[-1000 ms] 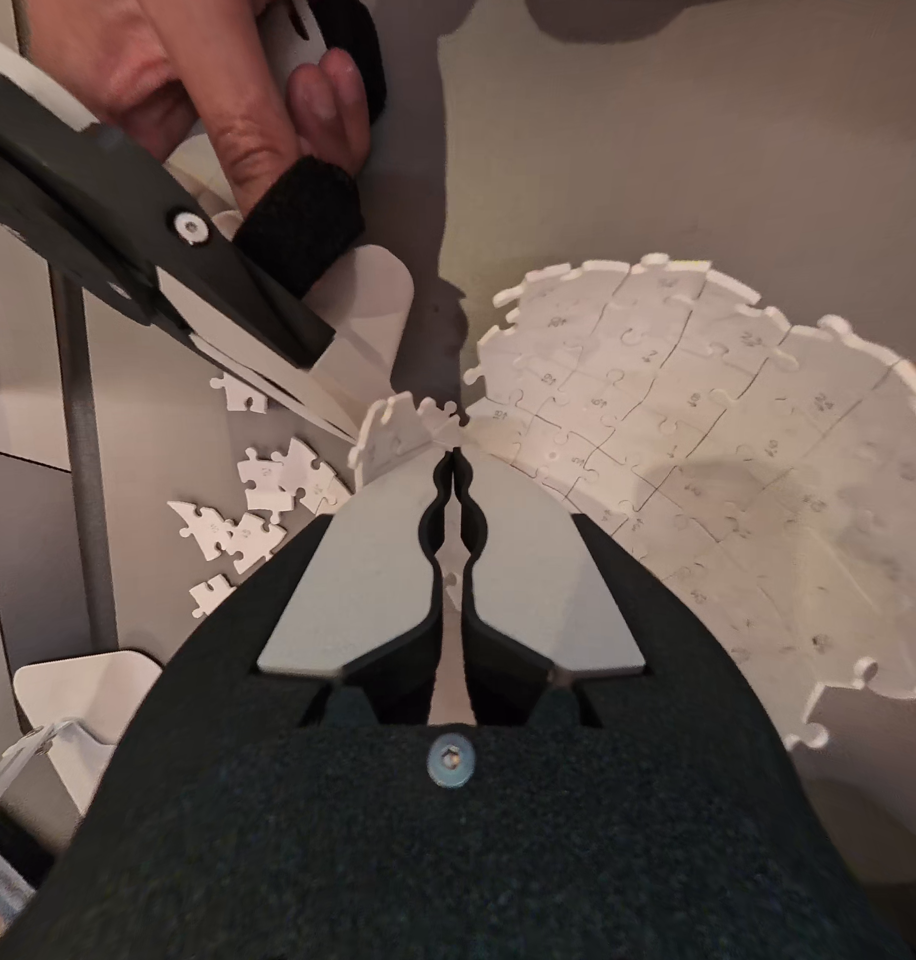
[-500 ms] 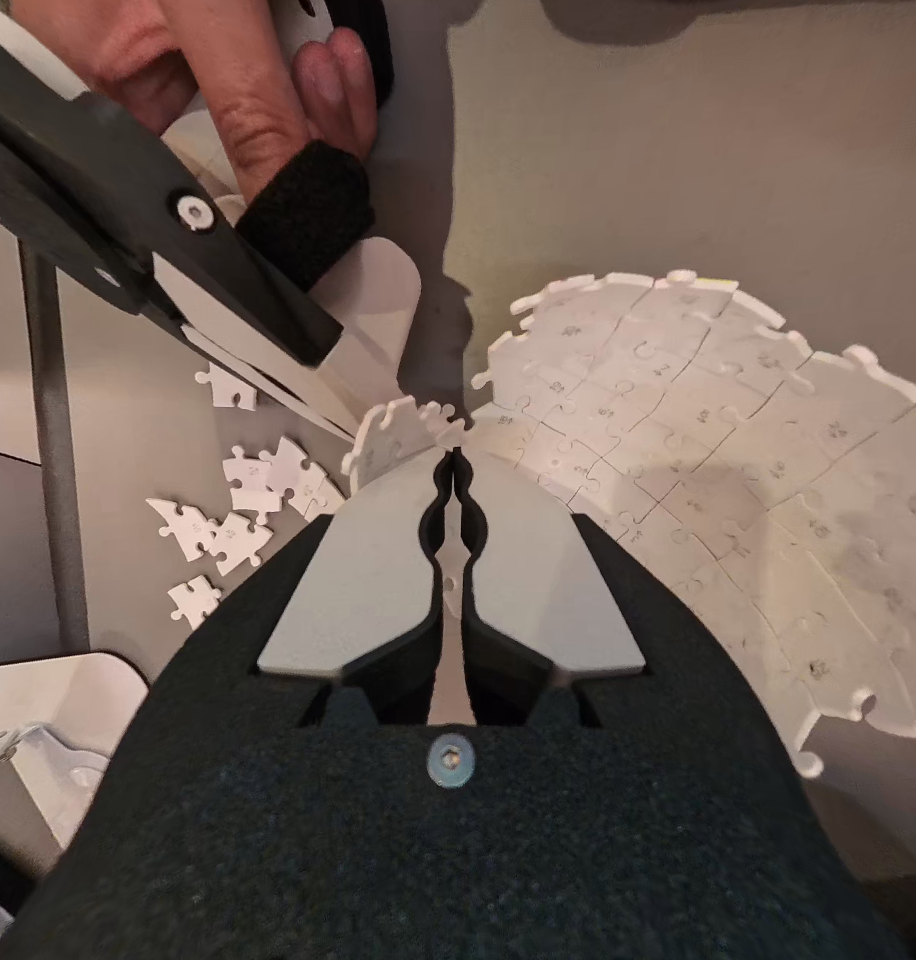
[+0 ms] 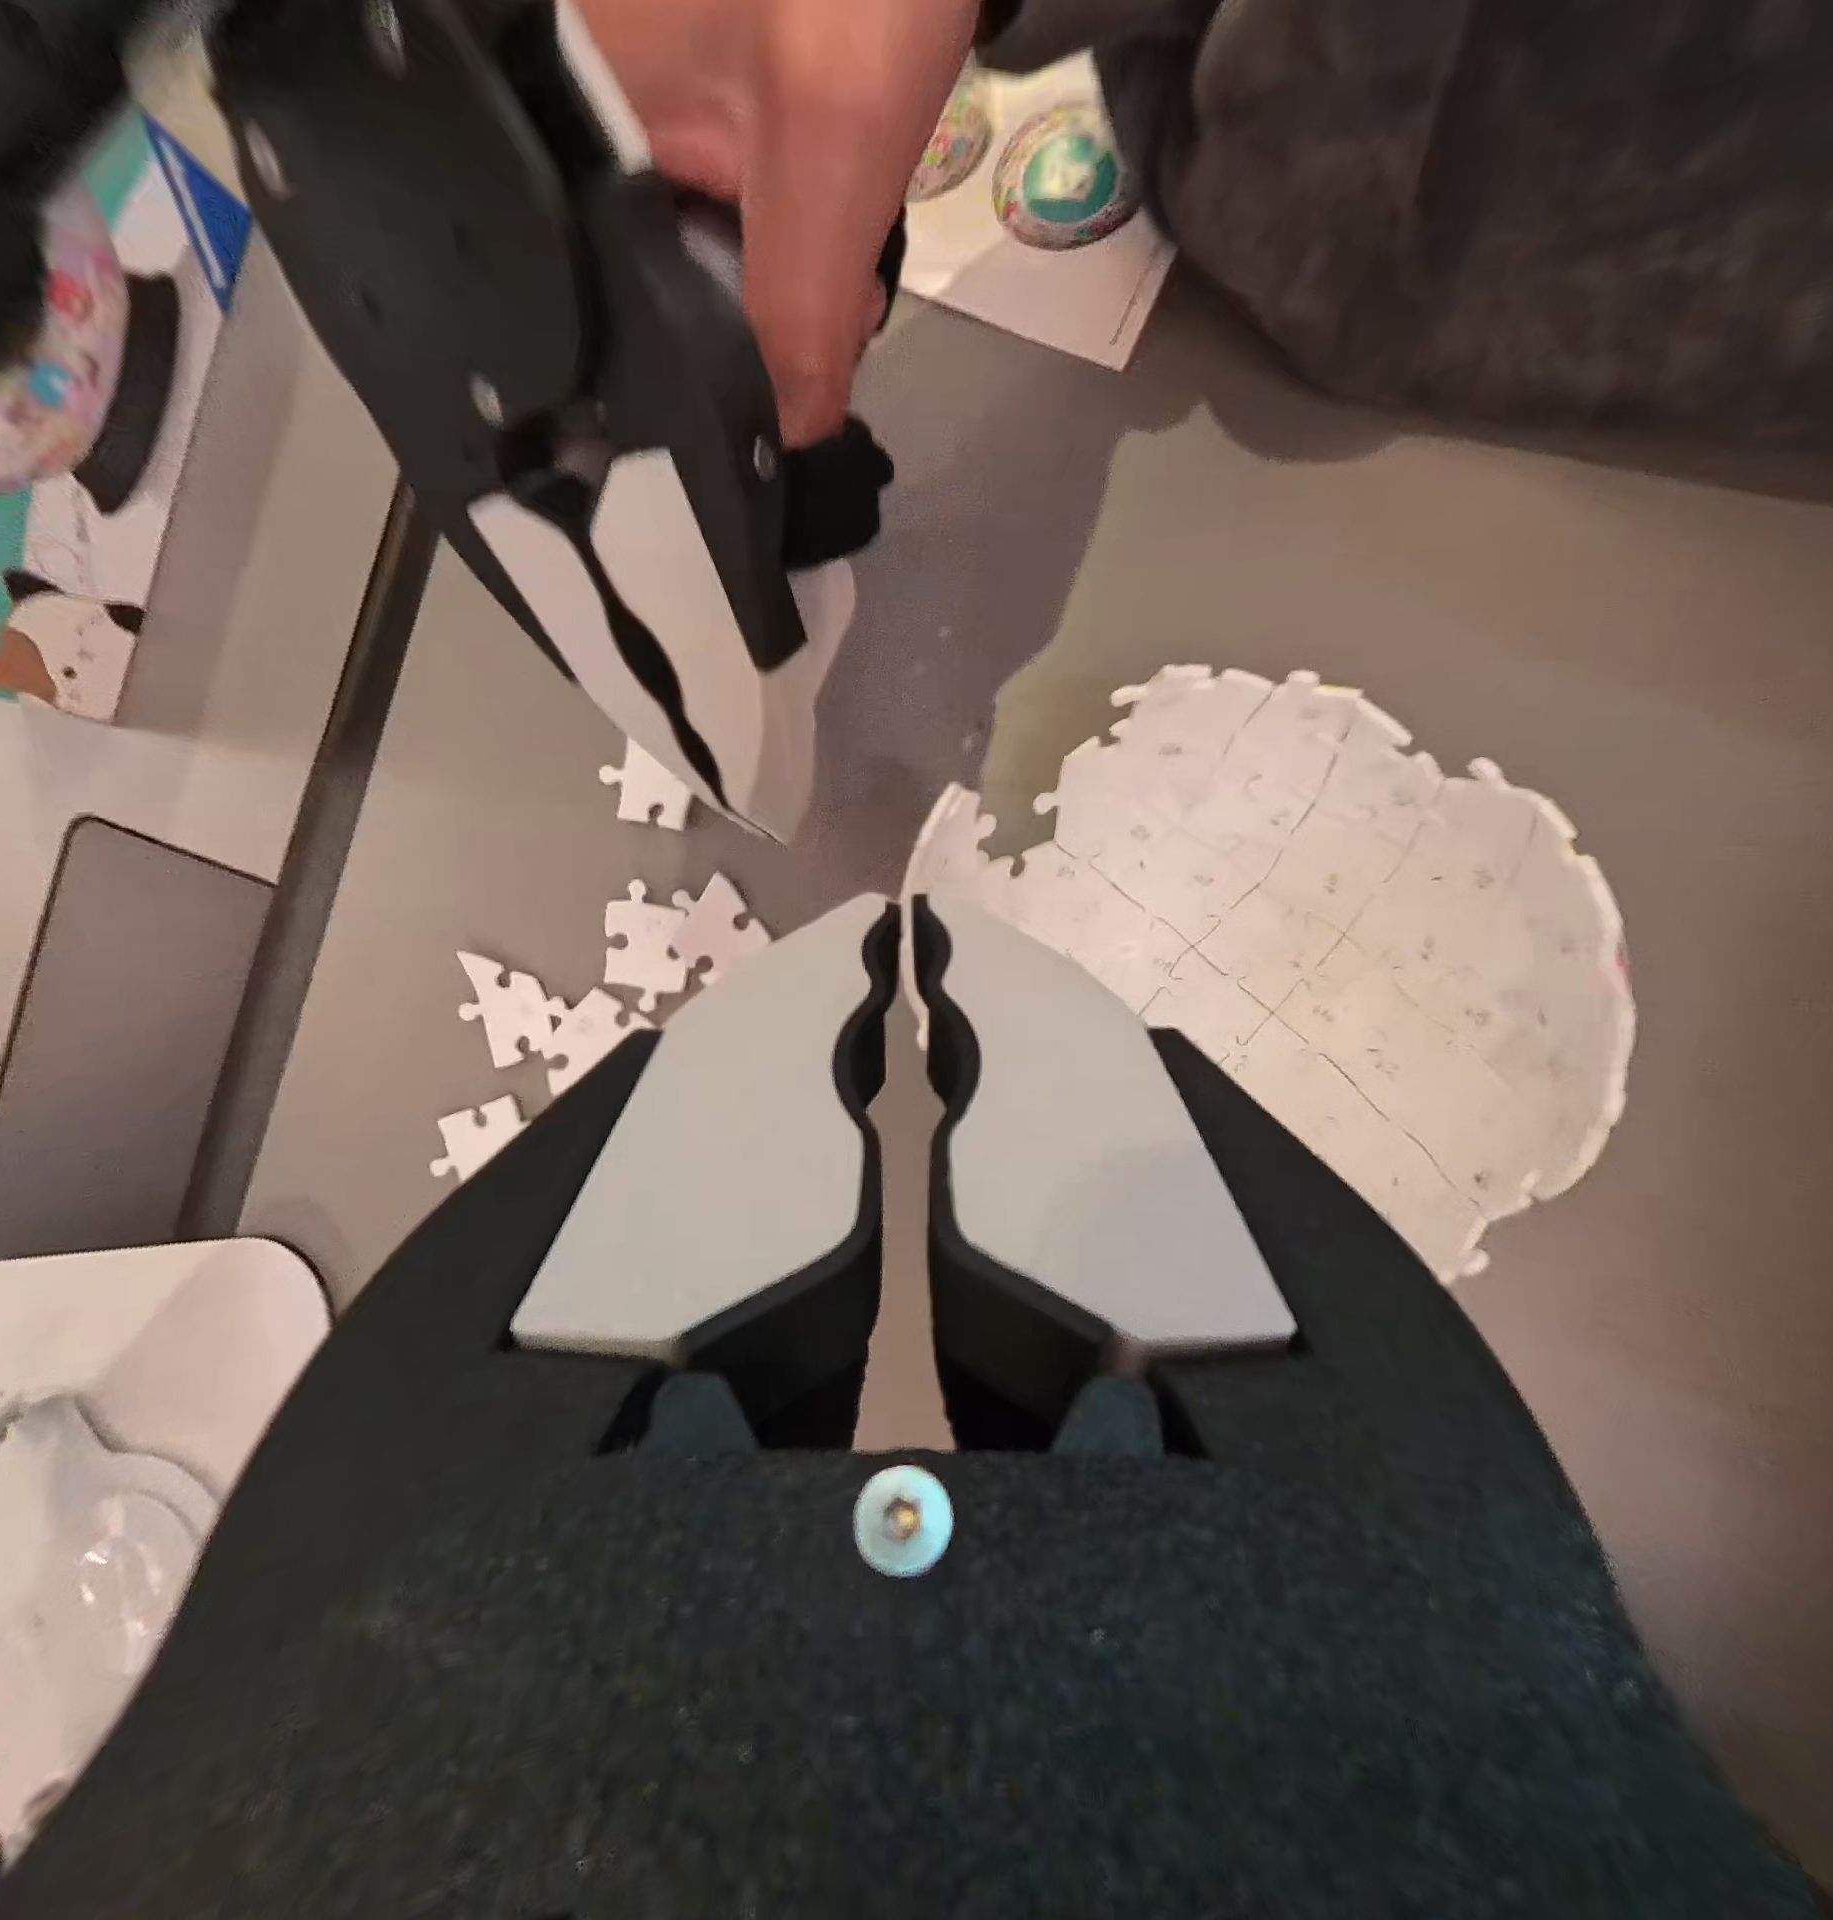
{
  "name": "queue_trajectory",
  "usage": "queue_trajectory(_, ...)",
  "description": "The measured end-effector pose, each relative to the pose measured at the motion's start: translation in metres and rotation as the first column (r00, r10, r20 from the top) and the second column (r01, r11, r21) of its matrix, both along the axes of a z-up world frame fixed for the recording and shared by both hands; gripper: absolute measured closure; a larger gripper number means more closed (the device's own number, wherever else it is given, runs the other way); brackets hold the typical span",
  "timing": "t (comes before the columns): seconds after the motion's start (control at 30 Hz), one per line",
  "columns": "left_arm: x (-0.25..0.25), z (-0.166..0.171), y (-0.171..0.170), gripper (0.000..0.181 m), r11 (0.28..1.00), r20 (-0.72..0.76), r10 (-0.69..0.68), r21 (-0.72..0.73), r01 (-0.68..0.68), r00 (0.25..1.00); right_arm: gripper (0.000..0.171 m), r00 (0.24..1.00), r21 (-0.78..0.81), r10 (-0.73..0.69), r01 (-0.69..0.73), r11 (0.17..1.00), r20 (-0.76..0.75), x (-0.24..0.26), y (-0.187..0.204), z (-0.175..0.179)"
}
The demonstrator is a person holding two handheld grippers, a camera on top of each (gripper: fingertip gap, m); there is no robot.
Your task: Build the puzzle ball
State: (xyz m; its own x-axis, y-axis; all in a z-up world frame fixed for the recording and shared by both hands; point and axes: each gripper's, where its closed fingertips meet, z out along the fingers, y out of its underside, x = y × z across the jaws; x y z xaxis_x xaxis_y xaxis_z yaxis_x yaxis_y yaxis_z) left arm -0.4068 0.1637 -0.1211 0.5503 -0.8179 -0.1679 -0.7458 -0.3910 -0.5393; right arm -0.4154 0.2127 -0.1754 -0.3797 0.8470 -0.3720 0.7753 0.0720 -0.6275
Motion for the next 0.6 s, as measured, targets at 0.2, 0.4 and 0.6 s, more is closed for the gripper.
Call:
queue_trajectory(0.2,-0.012,-0.025,0.009,0.162,0.996,-0.064,0.073,-0.046,-0.076,0.995,0.171,0.999,-0.12,0.034,-0.029,0.992,0.034,0.011,-0.017,-0.002)
queue_trajectory(0.4,-0.004,-0.041,0.001,0.148,0.983,0.015,0.043,-0.177,-0.04,0.999,0.171,0.999,-0.144,0.02,-0.012,0.989,0.049,0.018,-0.018,-0.009)
queue_trajectory(0.6,-0.003,-0.061,-0.002,0.148,0.965,0.035,0.032,-0.263,-0.022,0.999,0.161,1.0,-0.012,0.021,-0.021,1.0,-0.002,0.03,-0.024,0.012)
